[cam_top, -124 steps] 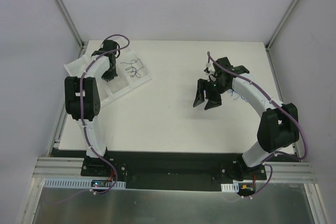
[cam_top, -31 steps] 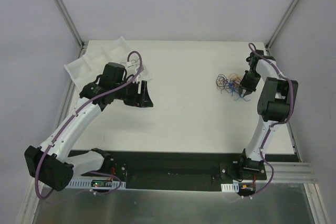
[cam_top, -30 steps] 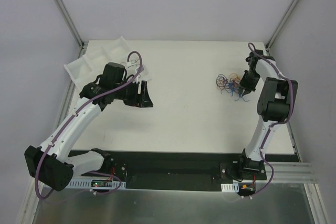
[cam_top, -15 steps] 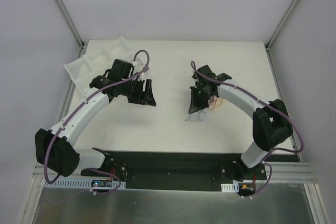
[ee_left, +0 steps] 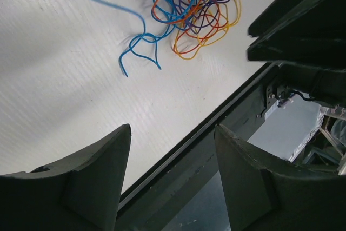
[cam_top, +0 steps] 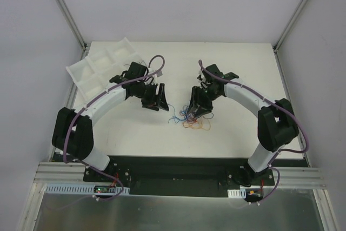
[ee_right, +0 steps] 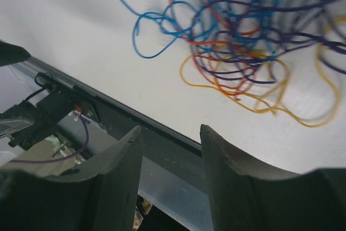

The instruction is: Untangle the cables

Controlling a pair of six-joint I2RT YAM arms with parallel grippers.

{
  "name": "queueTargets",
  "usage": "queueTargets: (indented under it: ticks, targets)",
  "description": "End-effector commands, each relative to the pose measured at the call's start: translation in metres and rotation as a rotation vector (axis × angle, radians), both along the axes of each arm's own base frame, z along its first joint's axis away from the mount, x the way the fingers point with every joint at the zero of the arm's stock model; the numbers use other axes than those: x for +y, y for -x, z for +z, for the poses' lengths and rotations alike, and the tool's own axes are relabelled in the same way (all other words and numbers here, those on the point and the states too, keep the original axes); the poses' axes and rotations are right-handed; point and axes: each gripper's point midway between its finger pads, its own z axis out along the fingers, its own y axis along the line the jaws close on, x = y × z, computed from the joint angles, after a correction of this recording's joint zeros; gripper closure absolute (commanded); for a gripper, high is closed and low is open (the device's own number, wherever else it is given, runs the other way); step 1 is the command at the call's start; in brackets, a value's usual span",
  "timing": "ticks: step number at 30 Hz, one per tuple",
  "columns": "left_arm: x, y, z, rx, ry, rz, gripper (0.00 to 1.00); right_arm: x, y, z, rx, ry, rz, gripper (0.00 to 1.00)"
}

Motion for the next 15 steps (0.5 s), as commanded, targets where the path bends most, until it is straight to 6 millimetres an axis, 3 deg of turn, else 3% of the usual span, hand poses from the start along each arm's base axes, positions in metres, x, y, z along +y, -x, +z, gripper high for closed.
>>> queueTargets:
  ticks: [1, 4, 10, 13, 15]
  targets:
    - [-0.018, -0.005, -0.013, 0.022, 0.011, -0.059, 0.37, -0.047, -0.013, 0.015, -0.025, 0.108, -0.099, 0.5]
    - [-0.027, -0.012, -0.027, 0.003, -0.042, -0.091, 0.37, -0.055, -0.018, 0.012, 0.001, 0.114, -0.119, 0.51]
    - [-0.043, -0.04, -0.044, -0.053, -0.134, -0.138, 0.37, -0.045, -0.027, 0.013, 0.027, 0.085, -0.108, 0.51]
    - [-0.059, -0.045, -0.046, 0.051, -0.092, -0.091, 0.37, -0.042, -0.028, 0.012, 0.048, 0.074, -0.113, 0.54]
    - [-0.061, -0.047, -0.058, 0.153, -0.11, 0.003, 0.4, -0.04, -0.028, 0.011, 0.049, 0.071, -0.111, 0.55]
